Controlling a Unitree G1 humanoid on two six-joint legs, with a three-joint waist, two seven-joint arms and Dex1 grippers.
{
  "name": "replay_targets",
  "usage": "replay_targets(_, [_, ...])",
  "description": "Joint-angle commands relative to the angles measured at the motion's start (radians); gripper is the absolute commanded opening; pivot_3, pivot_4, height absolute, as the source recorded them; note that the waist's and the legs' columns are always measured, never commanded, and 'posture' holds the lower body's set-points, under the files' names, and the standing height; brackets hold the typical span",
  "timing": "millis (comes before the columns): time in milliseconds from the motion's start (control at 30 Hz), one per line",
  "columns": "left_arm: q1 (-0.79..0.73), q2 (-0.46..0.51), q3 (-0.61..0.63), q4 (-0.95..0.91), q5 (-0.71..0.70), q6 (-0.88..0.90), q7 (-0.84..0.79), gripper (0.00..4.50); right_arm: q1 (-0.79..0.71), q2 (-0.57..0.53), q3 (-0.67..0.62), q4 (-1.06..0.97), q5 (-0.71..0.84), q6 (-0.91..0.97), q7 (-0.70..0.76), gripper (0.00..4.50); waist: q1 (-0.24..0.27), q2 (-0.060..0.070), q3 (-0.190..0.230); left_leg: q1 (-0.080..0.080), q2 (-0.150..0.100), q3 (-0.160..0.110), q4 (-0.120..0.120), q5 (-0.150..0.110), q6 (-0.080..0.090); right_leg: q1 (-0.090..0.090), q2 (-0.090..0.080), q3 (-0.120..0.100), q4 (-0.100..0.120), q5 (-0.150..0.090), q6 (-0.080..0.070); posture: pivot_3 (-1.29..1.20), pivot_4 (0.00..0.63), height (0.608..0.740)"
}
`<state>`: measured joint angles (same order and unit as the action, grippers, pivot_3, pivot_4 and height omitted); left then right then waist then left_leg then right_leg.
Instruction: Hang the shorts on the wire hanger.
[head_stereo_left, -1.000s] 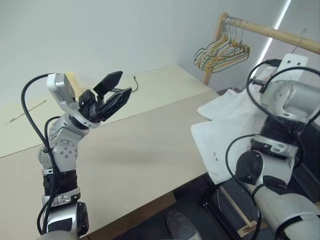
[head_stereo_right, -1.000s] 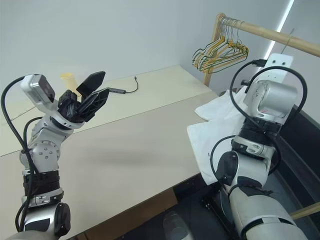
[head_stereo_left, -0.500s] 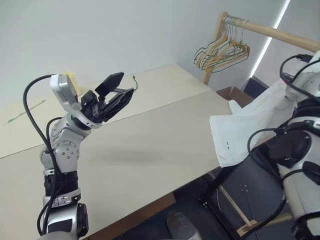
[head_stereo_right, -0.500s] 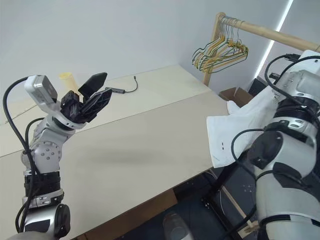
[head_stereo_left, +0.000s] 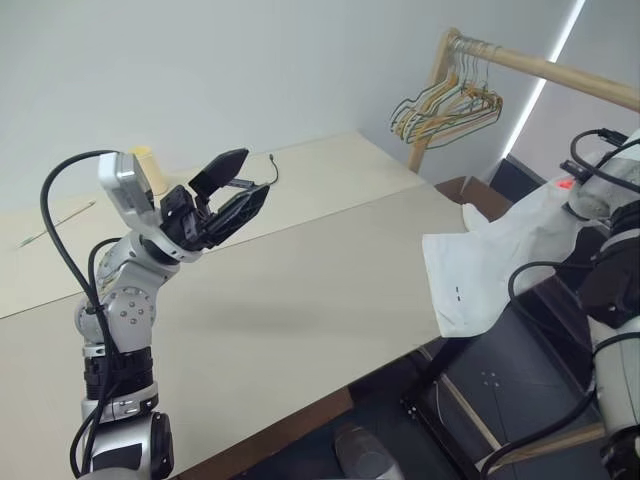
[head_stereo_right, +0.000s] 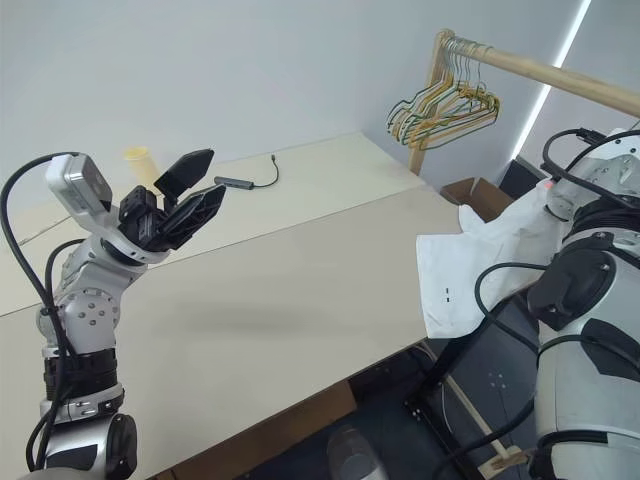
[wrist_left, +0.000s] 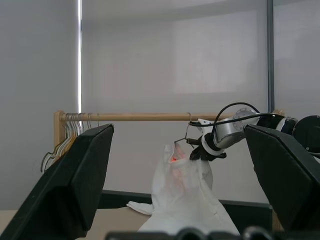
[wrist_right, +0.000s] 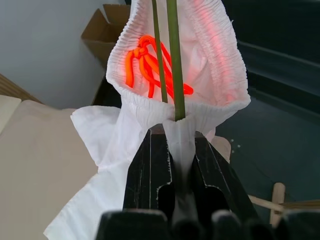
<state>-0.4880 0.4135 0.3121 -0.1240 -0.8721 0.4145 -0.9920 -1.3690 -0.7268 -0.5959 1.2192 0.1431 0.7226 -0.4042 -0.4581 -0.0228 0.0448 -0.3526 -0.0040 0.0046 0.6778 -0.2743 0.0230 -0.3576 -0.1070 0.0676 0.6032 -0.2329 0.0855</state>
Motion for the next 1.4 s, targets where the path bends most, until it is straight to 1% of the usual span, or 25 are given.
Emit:
replay_targets(33, [-0.007, 0.014, 0.007, -0.03, -0.02, -0.013, -0.007, 4.5, -0.038, -0.003, 0.018, 0.004, 0.018, 0.005, -0.029, 0.08, 0.007, 0.0, 0.0, 0.0, 0.0, 0.0, 0.0, 0.0, 0.0, 0.0, 0.0, 0.0, 0.0, 0.0, 0.0, -0.3, 0.0, 0.74])
replay_targets(67, [-0.006, 0.016, 0.006, -0.029, -0.019, -0.014, -0.011, 4.5, -0.036, 0.0, 0.02, 0.004, 0.02, 0.005, -0.031, 0.08, 0.009, 0.0, 0.0, 0.0, 0.0, 0.0, 0.0, 0.0, 0.0, 0.0, 0.0, 0.0, 0.0, 0.0, 0.0, -0.3, 0.0, 0.74])
replay_targets(133, [-0.005, 0.017, 0.003, -0.025, -0.017, -0.015, -0.021, 4.5, -0.032, 0.006, 0.044, -0.001, 0.005, -0.004, -0.03, 0.81, 0.011, 0.0, 0.0, 0.0, 0.0, 0.0, 0.0, 0.0, 0.0, 0.0, 0.0, 0.0, -0.001, 0.0, 0.0, -0.3, 0.0, 0.74])
replay_targets(200, [-0.004, 0.017, 0.002, -0.023, -0.018, -0.016, -0.03, 4.5, -0.029, 0.01, 0.062, -0.006, 0.0, -0.014, -0.027, 1.38, 0.011, 0.0, 0.0, 0.0, 0.0, 0.0, 0.0, 0.0, 0.0, 0.0, 0.0, 0.0, -0.001, 0.0, 0.0, -0.3, 0.0, 0.74])
replay_targets(300, [0.002, 0.017, 0.003, -0.029, -0.028, -0.01, -0.045, 4.5, -0.029, 0.014, 0.09, -0.009, -0.013, -0.027, -0.042, 2.49, 0.013, 0.0, 0.0, 0.0, 0.0, 0.0, 0.0, 0.0, 0.0, 0.0, 0.0, 0.0, -0.001, 0.0, 0.0, -0.3, 0.0, 0.74])
replay_targets(333, [0.005, 0.018, 0.004, -0.031, -0.032, -0.008, -0.049, 4.5, -0.029, 0.015, 0.1, -0.011, -0.017, -0.032, -0.047, 2.8, 0.015, 0.0, 0.0, 0.0, 0.0, 0.0, -0.001, 0.0, 0.0, 0.0, 0.0, 0.0, -0.001, 0.0, 0.0, -0.3, 0.0, 0.74])
replay_targets(433, [0.011, 0.023, 0.004, -0.034, -0.041, -0.005, -0.059, 4.5, -0.031, 0.017, 0.13, -0.02, -0.029, -0.044, -0.066, 3.99, 0.021, 0.0, 0.0, 0.0, 0.0, 0.0, -0.001, 0.0, 0.0, 0.0, 0.0, 0.0, -0.002, 0.001, -0.001, -0.29, 0.0, 0.74])
replay_targets(467, [0.012, 0.023, 0.003, -0.034, -0.043, -0.005, -0.06, 4.5, -0.032, 0.019, 0.14, -0.025, -0.034, -0.047, -0.074, 4.32, 0.023, 0.0, 0.0, 0.0, 0.0, 0.0, -0.001, 0.0, 0.0, 0.0, 0.0, 0.0, -0.002, 0.001, -0.001, -0.29, 0.0, 0.74])
replay_targets(500, [0.013, 0.023, 0.003, -0.033, -0.044, -0.006, -0.059, 4.5, -0.034, 0.022, 0.151, -0.028, -0.04, -0.049, -0.082, 4.46, 0.027, 0.0, 0.0, 0.0, 0.0, 0.0, -0.001, 0.0, 0.0, 0.0, 0.0, -0.001, -0.002, 0.001, -0.001, -0.29, 0.0, 0.74])
replay_targets(733, [0.017, 0.023, 0.004, -0.032, -0.045, -0.012, -0.053, 4.5, -0.029, 0.061, 0.284, -0.11, -0.148, -0.064, -0.187, 4.46, 0.034, 0.001, 0.0, 0.0, 0.0, 0.0, -0.001, 0.0, 0.0, -0.002, 0.0, -0.001, -0.003, 0.002, -0.002, -0.3, 0.0, 0.74])
replay_targets(867, [0.021, 0.023, 0.003, -0.034, -0.044, -0.013, -0.051, 4.5, 0.023, 0.101, 0.454, -0.266, -0.32, -0.115, -0.302, 4.46, 0.034, 0.001, 0.0, 0.0, 0.0, 0.0, -0.001, 0.0, 0.0, -0.006, 0.0, 0.0, -0.001, 0.002, -0.002, -0.3, 0.0, 0.74])
replay_targets(1000, [0.021, 0.022, 0.003, -0.032, -0.045, -0.013, -0.049, 4.5, 0.084, 0.126, 0.577, -0.426, -0.423, -0.215, -0.258, 4.46, 0.032, 0.001, 0.0, -0.002, 0.0, 0.0, 0.0, 0.0, 0.0, -0.011, 0.0, 0.002, 0.005, 0.002, -0.002, -0.31, 0.0, 0.74])
replay_targets(1067, [0.019, 0.025, 0.004, -0.029, -0.045, -0.013, -0.051, 4.5, 0.111, 0.13, 0.62, -0.48, -0.456, -0.269, -0.221, 4.46, 0.032, 0.001, 0.0, -0.002, 0.0, 0.0, 0.0, 0.0, 0.0, -0.012, 0.0, 0.001, 0.006, 0.002, -0.002, -0.3, 0.0, 0.74])
replay_targets(1167, [0.021, 0.033, 0.011, -0.027, -0.049, -0.01, -0.056, 4.5, 0.143, 0.146, 0.663, -0.538, -0.47, -0.331, -0.118, 4.46, 0.031, 0.001, 0.0, -0.002, 0.0, 0.0, 0.001, 0.0, 0.0, -0.011, 0.0, 0.001, 0.007, 0.002, -0.002, -0.3, 0.0, 0.74])
replay_targets(1300, [0.04, 0.063, 0.021, -0.025, -0.046, -0.002, -0.06, 4.5, 0.193, 0.181, 0.724, -0.589, -0.458, -0.419, 0.092, 4.46, 0.027, 0.001, 0.0, -0.001, 0.0, 0.0, 0.001, 0.0, 0.0, -0.011, 0.0, 0.001, 0.007, 0.002, -0.002, -0.27, 0.0, 0.74])
replay_targets(1400, [0.091, 0.112, 0.034, -0.026, -0.008, -0.008, -0.051, 4.5, 0.263, 0.224, 0.756, -0.686, -0.409, -0.466, 0.29, 4.46, 0.028, 0.001, 0.0, 0.0, 0.001, 0.0, 0.001, 0.0, 0.0, -0.011, 0.001, 0.001, 0.008, 0.002, -0.002, -0.26, 0.0, 0.74])
